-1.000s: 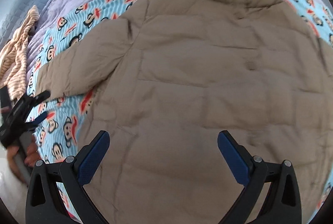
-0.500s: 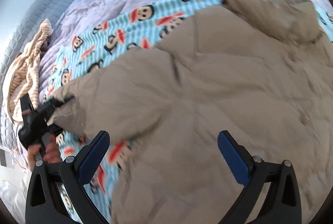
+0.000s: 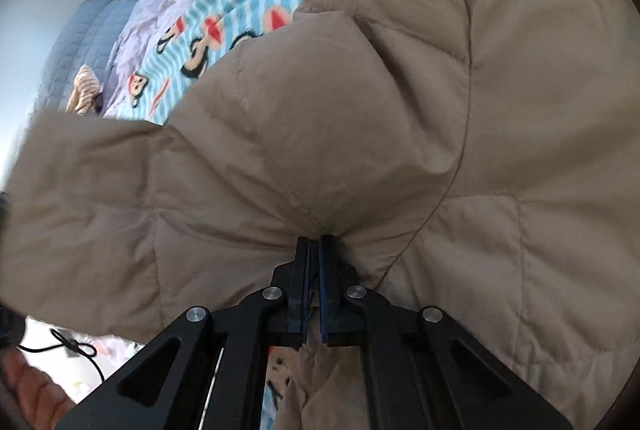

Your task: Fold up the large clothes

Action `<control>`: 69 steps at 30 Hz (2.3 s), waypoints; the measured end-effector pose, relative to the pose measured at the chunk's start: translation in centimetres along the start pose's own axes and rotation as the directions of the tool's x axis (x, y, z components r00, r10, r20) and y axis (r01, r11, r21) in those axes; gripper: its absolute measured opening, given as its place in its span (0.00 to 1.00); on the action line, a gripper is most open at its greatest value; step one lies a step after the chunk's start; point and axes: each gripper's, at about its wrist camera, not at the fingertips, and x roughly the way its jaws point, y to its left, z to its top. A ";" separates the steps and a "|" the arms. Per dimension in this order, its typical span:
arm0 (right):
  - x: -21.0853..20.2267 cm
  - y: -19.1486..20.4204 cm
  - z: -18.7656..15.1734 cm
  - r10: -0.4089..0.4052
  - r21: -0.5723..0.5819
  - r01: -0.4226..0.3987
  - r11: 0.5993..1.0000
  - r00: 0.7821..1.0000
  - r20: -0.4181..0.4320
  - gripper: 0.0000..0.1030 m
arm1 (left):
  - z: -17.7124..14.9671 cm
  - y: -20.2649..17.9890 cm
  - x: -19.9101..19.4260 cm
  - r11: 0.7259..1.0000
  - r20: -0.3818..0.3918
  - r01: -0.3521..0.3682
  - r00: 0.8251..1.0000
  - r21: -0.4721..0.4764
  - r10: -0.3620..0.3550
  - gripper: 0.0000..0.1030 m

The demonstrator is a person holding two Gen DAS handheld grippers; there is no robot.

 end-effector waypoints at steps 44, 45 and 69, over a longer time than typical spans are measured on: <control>-15.8 -1.7 -4.0 -0.462 -0.435 0.687 0.582 0.719 0.519 0.76 | -11.4 -1.1 11.2 0.930 -0.313 -0.362 0.878 0.060 0.362 0.82; -17.3 -2.9 -3.4 -0.466 -0.355 0.690 0.631 0.703 0.537 0.76 | -11.3 -1.0 11.2 0.932 -0.317 -0.358 0.878 0.065 0.359 0.82; -20.9 -21.7 -2.6 -0.111 0.305 0.020 0.952 0.952 0.284 0.08 | -4.2 0.2 13.8 0.907 -0.254 -0.417 0.872 0.066 0.419 0.27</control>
